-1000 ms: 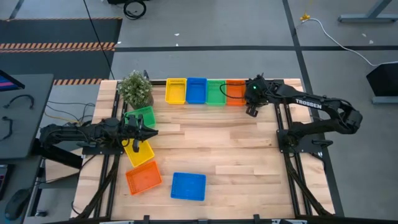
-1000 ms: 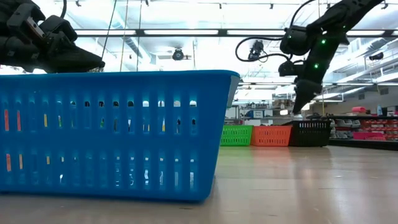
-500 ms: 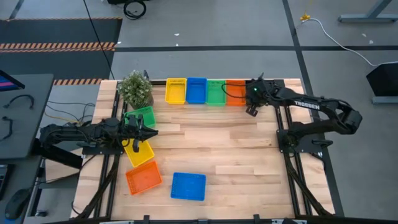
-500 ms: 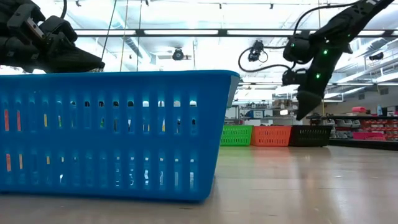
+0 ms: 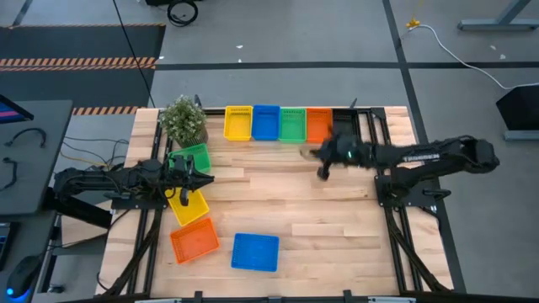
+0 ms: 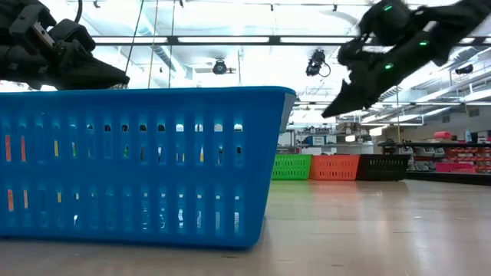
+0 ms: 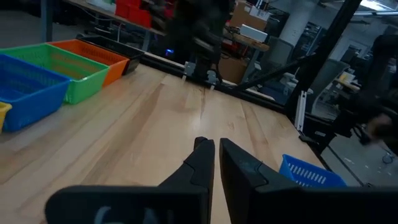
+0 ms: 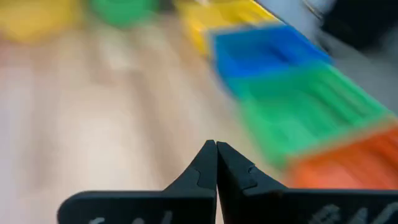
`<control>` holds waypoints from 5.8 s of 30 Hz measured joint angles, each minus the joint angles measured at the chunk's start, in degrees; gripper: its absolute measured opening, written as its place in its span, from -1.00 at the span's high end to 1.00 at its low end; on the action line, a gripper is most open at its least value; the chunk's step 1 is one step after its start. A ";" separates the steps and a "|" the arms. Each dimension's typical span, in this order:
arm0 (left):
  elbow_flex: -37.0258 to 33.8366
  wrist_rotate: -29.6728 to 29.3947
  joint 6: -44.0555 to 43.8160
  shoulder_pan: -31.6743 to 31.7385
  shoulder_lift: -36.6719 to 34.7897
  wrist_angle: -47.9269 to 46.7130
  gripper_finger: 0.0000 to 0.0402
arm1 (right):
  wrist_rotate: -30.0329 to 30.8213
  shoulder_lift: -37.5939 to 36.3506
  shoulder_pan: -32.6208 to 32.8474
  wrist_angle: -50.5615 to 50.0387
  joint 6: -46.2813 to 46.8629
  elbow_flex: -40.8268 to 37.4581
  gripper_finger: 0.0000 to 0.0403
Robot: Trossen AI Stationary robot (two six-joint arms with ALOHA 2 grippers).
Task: Stack baskets by color
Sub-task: Stack the bottom blue bin on top of the blue bin
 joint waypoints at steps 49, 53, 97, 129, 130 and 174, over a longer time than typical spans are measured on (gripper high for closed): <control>63.04 -3.90 28.95 -27.11 77.28 -31.13 0.95 | 29.18 26.21 49.11 43.35 -10.74 -0.19 0.98; 72.48 -7.19 33.76 -31.07 86.87 -48.67 0.90 | 30.81 26.22 49.38 43.19 -10.89 -0.21 0.98; 80.74 -7.16 61.61 -33.53 102.38 -51.14 0.56 | 30.81 26.22 49.39 40.20 -8.96 -0.25 0.98; 82.27 -31.18 28.30 -22.14 91.23 -54.24 0.98 | 45.43 26.20 58.92 40.21 -10.71 -0.25 0.98; 82.27 -32.97 28.71 -20.75 90.51 -54.34 0.98 | 45.43 26.22 58.92 40.21 -10.80 -0.25 0.98; 81.59 -34.18 39.89 14.62 103.91 -34.30 0.88 | 46.30 26.20 58.94 39.71 -8.92 -0.32 0.98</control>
